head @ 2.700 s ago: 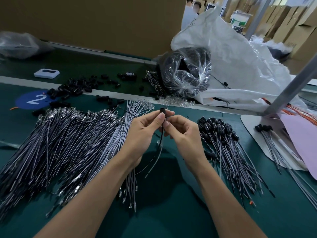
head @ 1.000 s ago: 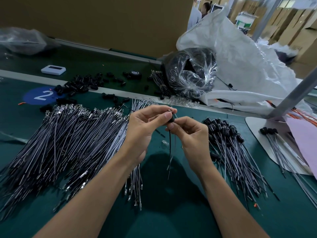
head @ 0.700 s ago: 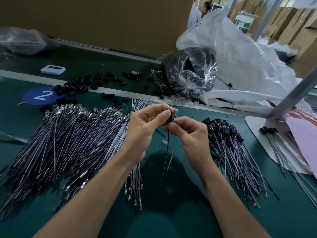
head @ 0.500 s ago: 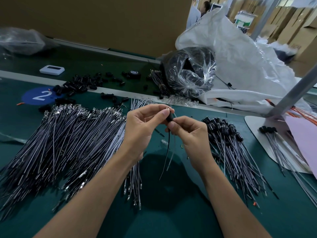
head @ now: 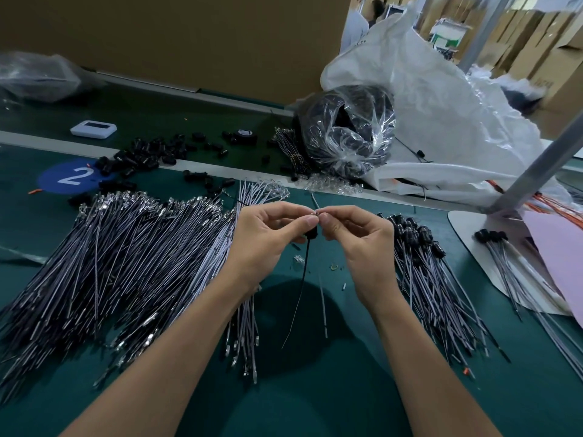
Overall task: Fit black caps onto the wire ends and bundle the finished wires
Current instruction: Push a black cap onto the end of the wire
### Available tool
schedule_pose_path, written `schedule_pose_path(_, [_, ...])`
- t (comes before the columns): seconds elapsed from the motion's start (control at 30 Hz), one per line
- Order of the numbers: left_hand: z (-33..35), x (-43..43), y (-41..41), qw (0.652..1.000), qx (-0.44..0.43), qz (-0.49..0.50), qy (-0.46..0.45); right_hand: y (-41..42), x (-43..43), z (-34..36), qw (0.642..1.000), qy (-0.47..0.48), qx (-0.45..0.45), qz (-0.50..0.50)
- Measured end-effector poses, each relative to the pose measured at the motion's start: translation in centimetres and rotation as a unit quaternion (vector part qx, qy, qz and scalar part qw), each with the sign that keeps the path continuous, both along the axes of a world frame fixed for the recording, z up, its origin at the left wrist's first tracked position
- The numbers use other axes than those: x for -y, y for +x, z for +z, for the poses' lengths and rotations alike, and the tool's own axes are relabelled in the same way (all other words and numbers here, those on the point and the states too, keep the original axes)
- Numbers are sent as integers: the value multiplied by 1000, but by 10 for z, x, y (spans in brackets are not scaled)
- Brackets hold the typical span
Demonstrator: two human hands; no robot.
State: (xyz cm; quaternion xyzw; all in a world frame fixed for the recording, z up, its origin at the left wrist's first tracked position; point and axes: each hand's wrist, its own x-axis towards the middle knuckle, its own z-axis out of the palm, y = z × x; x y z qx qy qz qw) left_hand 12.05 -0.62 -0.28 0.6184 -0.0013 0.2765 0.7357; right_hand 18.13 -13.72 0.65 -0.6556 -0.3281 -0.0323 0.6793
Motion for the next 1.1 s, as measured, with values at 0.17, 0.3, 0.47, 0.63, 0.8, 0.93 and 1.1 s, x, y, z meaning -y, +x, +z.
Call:
schedule_pose_path(0.17, [1, -1, -1, 1000, -10, -22, -21, 0, 2, 3, 998, 24, -48, 39])
schedule_pose_path(0.3, [1, -2, -2, 1000, -15, -27, -7, 1, 3, 2, 997, 19, -58, 38])
schedule_pose_path(0.47, [0, 2, -1, 999, -25, 1, 32, 3, 1, 0, 999, 6, -31, 14])
schedule_pose_path(0.63, [-2, 7, 0, 997, -24, 40, 66, 0, -4, -6, 999, 5, 0, -36])
schedule_pose_path(0.8, [-3, 13, 0, 994, -13, 81, 69, -6, -10, -12, 996, 13, 13, -89])
schedule_pose_path(0.93, [-4, 16, 0, 993, -15, 102, 59, -9, -15, -13, 994, 22, 15, -108])
schedule_pose_path(1.1, [-6, 19, 1, 990, -14, 129, 62, -15, -20, -14, 991, 44, 3, -127])
